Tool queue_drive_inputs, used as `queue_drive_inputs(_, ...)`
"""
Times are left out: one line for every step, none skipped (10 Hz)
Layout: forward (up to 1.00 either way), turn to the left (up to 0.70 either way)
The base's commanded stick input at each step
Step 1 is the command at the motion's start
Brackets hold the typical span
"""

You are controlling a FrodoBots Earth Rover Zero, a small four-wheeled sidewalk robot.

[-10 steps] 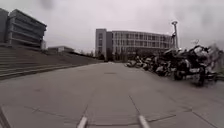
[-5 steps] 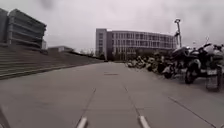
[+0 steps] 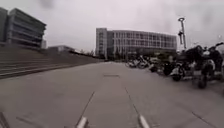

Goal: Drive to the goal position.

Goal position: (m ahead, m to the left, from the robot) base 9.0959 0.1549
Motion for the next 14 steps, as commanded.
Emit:
queue_drive_inputs(1.00, 0.00)
queue_drive_inputs(1.00, 0.00)
queue_drive_inputs(1.00, 0.00)
queue_drive_inputs(1.00, 0.00)
queue_drive_inputs(1.00, 0.00)
queue_drive_inputs(1.00, 0.00)
queue_drive_inputs(1.00, 0.00)
queue_drive_inputs(1.00, 0.00)
queue_drive_inputs(1.00, 0.00)
queue_drive_inputs(1.00, 0.00)
queue_drive_inputs(1.00, 0.00)
queue_drive_inputs(1.00, 0.00)
queue_drive_inputs(1.00, 0.00)
queue_drive_inputs(1.00, 0.00)
